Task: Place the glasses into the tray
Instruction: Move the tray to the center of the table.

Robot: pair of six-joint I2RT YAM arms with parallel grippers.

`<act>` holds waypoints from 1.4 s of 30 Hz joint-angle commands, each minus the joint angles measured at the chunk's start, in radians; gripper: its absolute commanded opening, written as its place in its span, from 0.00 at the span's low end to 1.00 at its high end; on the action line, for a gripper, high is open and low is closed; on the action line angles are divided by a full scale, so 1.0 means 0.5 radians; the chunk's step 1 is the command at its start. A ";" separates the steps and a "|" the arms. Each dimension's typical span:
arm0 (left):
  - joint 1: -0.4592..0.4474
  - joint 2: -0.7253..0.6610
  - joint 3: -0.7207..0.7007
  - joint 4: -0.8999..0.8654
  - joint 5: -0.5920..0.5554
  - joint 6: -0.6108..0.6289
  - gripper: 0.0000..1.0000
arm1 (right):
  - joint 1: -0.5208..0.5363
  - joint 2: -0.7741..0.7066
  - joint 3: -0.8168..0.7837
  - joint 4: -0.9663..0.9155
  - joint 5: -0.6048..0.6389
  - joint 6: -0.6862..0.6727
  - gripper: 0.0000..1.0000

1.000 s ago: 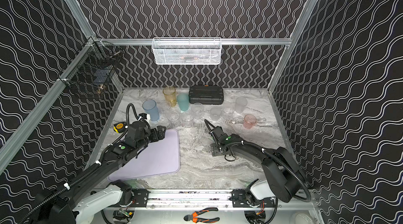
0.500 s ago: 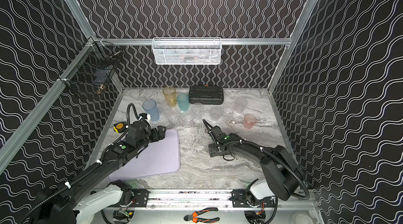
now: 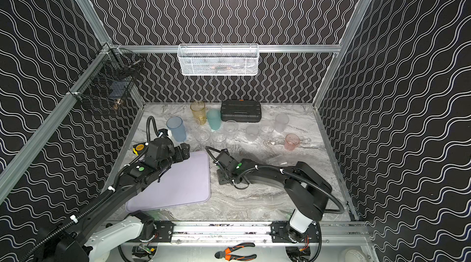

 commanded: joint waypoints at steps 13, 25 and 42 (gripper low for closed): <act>0.174 -0.029 -0.077 -0.199 -0.032 -0.060 0.85 | 0.104 0.462 0.408 0.103 0.053 -0.011 0.49; 0.325 -0.126 -0.195 -0.257 -0.055 -0.221 0.84 | 0.115 0.638 0.550 0.003 0.219 -0.051 0.34; 0.078 -0.042 -0.169 0.013 0.209 0.033 0.84 | -0.038 0.231 0.051 -0.130 0.376 -0.124 0.17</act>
